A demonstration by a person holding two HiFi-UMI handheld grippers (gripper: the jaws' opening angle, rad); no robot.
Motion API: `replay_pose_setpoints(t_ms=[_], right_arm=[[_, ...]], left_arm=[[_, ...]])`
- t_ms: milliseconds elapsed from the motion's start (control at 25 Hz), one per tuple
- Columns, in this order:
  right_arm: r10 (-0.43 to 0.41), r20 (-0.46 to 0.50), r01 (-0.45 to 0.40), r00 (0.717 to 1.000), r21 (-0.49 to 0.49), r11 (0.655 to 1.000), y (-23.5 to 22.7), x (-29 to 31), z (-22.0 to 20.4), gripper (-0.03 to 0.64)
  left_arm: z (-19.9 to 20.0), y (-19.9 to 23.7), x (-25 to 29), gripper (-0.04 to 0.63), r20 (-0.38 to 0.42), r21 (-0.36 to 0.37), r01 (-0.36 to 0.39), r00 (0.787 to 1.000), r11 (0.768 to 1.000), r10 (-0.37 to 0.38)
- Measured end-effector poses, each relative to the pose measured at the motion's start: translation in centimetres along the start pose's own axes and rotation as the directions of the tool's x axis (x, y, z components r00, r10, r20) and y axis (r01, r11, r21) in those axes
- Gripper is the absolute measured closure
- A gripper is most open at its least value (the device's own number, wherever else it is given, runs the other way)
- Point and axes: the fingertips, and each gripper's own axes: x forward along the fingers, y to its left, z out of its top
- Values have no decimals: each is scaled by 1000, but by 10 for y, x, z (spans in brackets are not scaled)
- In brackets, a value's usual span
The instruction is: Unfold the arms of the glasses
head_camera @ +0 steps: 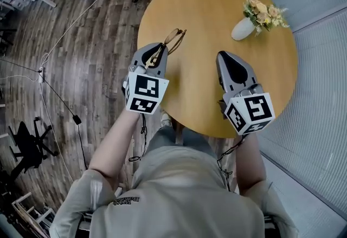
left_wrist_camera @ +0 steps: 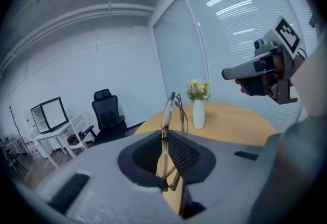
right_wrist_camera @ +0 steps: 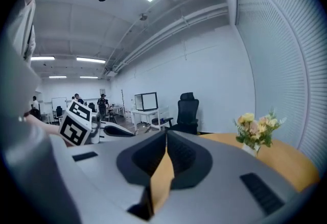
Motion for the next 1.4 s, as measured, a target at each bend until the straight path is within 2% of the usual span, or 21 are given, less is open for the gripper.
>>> replay_pose_setpoints(t_ms=[160, 320, 400, 680, 800, 1080, 1400], right_arm=[[8, 86, -5, 996, -32, 999, 10, -21, 45, 586], [37, 184, -23, 982, -75, 997, 28, -47, 92, 586], [50, 226, -29, 973, -92, 995, 36, -61, 111, 586], [86, 313, -49, 946, -122, 991, 54, -97, 144, 586], [99, 311, -62, 945, -129, 990, 62, -101, 142, 586], [113, 259, -82, 959, -128, 988, 73, -104, 118, 586], [113, 202, -93, 973, -107, 990, 75, -106, 97, 586]], left_arm=[[45, 8, -36, 548, 106, -33, -14, 994, 999, 18], [85, 12, -75, 548, 211, -128, 13, 977, 992, 14], [103, 12, -93, 548, 263, -163, 37, 965, 986, 7], [144, 9, -141, 548, 427, -189, 59, 904, 980, 28], [145, 7, -156, 548, 447, -214, 68, 894, 975, 36], [130, 8, -179, 548, 435, -235, 62, 899, 970, 48], [115, 4, -181, 548, 405, -262, 68, 913, 963, 46]])
